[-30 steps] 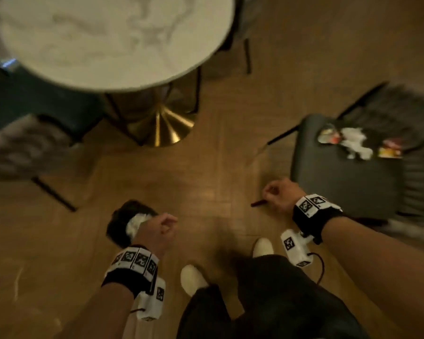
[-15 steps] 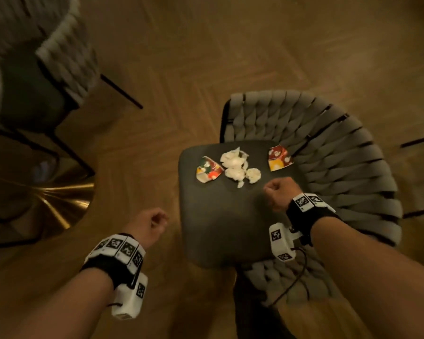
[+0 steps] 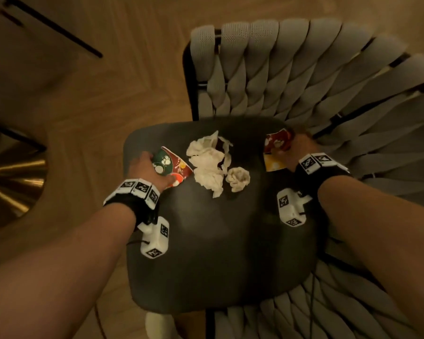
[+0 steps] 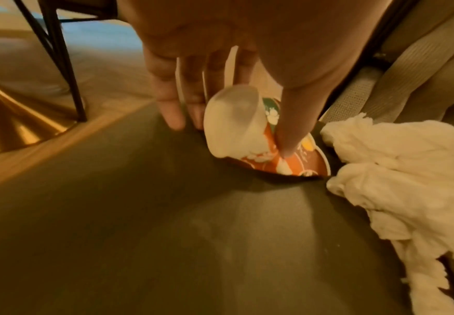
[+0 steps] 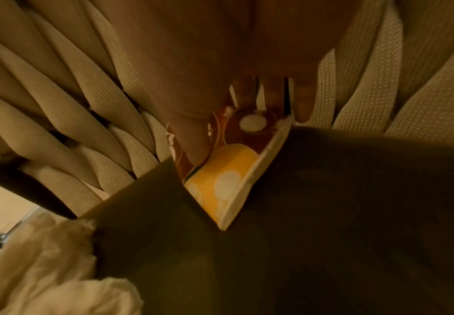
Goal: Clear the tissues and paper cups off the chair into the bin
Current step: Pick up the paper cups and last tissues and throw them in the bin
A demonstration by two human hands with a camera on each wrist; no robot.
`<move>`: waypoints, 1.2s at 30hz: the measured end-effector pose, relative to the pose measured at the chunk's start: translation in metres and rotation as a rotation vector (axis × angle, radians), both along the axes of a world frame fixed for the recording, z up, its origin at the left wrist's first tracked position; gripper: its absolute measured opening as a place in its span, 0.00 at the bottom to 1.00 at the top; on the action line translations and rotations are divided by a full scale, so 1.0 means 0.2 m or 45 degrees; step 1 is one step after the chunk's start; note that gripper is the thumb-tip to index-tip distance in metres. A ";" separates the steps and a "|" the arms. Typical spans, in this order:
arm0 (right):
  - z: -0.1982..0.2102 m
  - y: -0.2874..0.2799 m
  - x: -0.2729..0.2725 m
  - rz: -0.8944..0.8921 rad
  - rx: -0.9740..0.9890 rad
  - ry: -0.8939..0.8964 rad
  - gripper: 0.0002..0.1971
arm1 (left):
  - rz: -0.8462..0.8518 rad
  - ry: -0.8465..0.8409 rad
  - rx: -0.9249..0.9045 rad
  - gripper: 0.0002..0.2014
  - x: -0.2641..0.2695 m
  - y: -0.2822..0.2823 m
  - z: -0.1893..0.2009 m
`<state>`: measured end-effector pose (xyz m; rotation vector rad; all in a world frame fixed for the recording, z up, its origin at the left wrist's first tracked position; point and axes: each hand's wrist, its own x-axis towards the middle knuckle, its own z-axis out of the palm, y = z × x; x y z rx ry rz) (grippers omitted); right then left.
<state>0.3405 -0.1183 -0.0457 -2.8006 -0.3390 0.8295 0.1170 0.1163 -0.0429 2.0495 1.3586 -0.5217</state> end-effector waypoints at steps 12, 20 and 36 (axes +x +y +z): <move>0.24 0.01 -0.24 0.561 0.263 0.404 0.23 | -0.537 -0.413 -0.235 0.13 -0.05 -0.01 0.19; 0.01 0.09 -0.41 1.113 0.051 0.405 0.19 | -1.380 -0.010 -0.204 0.11 0.36 -0.11 0.03; 0.13 -0.09 -0.07 0.948 0.202 0.317 0.29 | -1.117 -0.618 -0.192 0.13 0.14 -0.21 -0.03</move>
